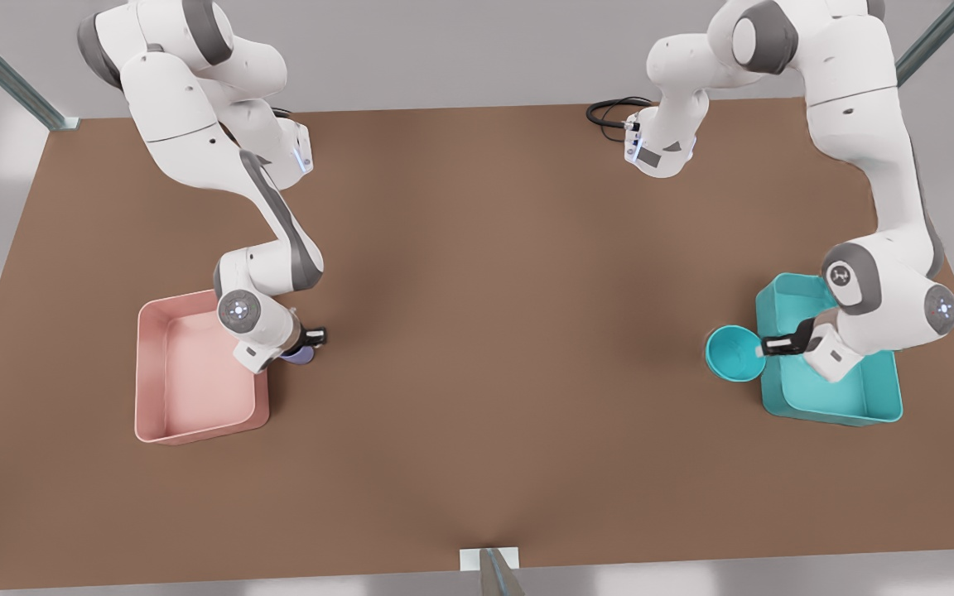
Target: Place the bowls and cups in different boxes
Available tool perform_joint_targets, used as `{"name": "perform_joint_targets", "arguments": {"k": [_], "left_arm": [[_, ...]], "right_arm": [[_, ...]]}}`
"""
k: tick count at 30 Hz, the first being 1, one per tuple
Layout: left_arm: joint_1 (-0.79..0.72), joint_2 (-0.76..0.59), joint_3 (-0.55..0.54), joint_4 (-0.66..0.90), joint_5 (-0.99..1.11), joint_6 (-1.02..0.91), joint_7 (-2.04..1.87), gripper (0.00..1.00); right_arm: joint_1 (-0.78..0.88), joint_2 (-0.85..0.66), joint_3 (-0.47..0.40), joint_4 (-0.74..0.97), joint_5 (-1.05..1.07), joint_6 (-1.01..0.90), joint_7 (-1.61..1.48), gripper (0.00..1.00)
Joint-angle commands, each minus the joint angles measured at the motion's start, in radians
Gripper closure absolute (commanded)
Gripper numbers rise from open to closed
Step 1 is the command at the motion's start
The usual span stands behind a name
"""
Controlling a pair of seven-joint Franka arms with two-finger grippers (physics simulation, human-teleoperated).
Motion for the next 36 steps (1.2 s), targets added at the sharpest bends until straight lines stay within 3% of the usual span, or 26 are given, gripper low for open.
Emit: {"name": "perform_joint_targets", "arguments": {"k": [1,5,11,17,19,20,21,22,24,26,29,32,36], "left_arm": [[0.067,-0.003,0.015,0.042,0.060,-0.115,0.052,0.79],[0.096,0.003,0.145,0.049,0.133,-0.109,0.098,0.79],[0.139,0.135,0.173,0.040,0.127,0.066,0.110,0.79],[0.161,0.238,0.171,0.032,0.121,0.189,0.130,0.79],[0.161,0.250,0.171,0.032,0.120,0.189,0.131,0.79],[0.161,0.250,0.171,0.032,0.120,0.189,0.131,0.34],[0.161,0.250,0.168,0.032,0.120,0.189,0.130,0.08],[0.161,0.250,0.167,0.034,0.120,0.189,0.131,0.00],[0.159,0.226,0.165,0.042,0.126,0.175,0.131,0.00],[0.141,0.100,0.164,0.101,0.204,-0.089,0.067,0.00],[0.033,-0.096,-0.052,0.144,0.365,-0.383,-0.201,0.00],[0.001,-0.165,-0.217,0.226,0.359,-0.466,-0.229,0.00],[-0.025,-0.190,-0.223,0.239,0.347,-0.499,-0.229,0.00]], "right_arm": [[0.000,0.001,0.000,0.002,0.000,0.011,-0.001,0.45],[-0.003,0.001,0.000,0.010,0.002,0.008,-0.003,0.79],[0.000,-0.105,0.002,0.030,0.002,-0.041,-0.007,0.79],[-0.050,-0.231,-0.012,0.276,0.000,-0.464,-0.168,0.79],[-0.098,-0.211,-0.014,0.312,-0.079,-0.475,-0.250,0.79],[-0.113,-0.199,-0.014,0.329,-0.128,-0.475,-0.253,0.79],[-0.135,-0.186,-0.014,0.333,-0.142,-0.475,-0.253,0.79],[-0.146,-0.169,-0.015,0.342,-0.164,-0.471,-0.253,0.79],[-0.179,-0.108,-0.017,0.373,-0.173,-0.466,-0.253,0.79],[-0.238,-0.012,-0.015,0.415,-0.167,-0.445,-0.273,0.79],[-0.259,0.073,-0.014,0.415,-0.130,-0.362,-0.273,0.79],[-0.265,0.119,-0.012,0.413,-0.101,-0.308,-0.274,0.79],[-0.265,0.139,-0.009,0.402,-0.096,-0.259,-0.273,0.79]]}}
